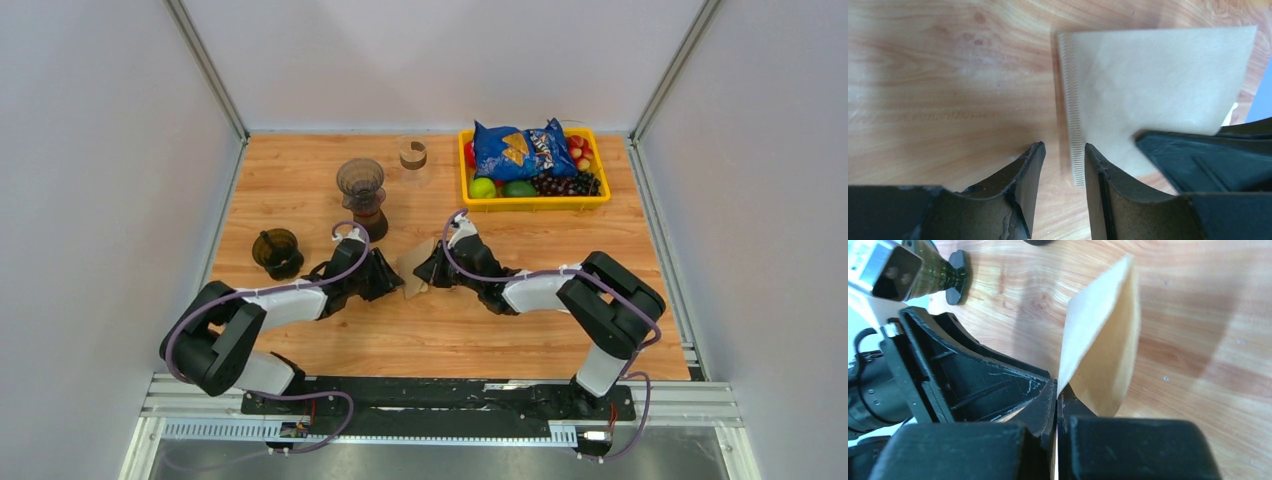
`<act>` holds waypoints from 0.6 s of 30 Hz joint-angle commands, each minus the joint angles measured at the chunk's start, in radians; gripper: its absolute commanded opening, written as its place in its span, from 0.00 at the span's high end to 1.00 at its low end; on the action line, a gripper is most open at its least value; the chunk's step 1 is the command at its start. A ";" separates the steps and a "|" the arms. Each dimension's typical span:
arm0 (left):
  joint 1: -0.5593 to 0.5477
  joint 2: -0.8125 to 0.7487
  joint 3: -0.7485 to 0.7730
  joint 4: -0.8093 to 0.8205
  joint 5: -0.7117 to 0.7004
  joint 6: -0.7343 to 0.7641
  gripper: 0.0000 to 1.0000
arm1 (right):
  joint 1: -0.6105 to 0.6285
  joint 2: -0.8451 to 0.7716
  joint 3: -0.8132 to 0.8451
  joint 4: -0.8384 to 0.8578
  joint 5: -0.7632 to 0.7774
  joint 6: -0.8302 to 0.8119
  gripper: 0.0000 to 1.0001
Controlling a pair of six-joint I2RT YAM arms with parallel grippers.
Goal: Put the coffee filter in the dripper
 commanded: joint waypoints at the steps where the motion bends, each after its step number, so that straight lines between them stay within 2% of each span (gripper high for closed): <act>1: -0.007 -0.110 -0.014 -0.125 0.001 0.042 0.50 | 0.006 -0.095 0.061 -0.048 -0.028 -0.226 1.00; 6: -0.007 -0.296 0.005 -0.276 -0.011 0.097 0.35 | 0.007 -0.171 0.143 -0.263 -0.112 -0.575 1.00; 8: -0.007 -0.393 0.007 -0.329 -0.020 0.127 0.27 | 0.006 -0.203 0.166 -0.352 -0.118 -0.693 1.00; 11: -0.007 -0.545 0.022 -0.405 -0.015 0.166 0.09 | 0.008 -0.273 0.157 -0.417 -0.194 -0.896 1.00; 13: -0.007 -0.620 0.037 -0.456 0.001 0.199 0.02 | 0.014 -0.333 0.127 -0.437 -0.261 -1.108 1.00; 18: -0.008 -0.743 0.086 -0.581 0.054 0.275 0.00 | 0.026 -0.496 0.031 -0.564 -0.428 -1.605 1.00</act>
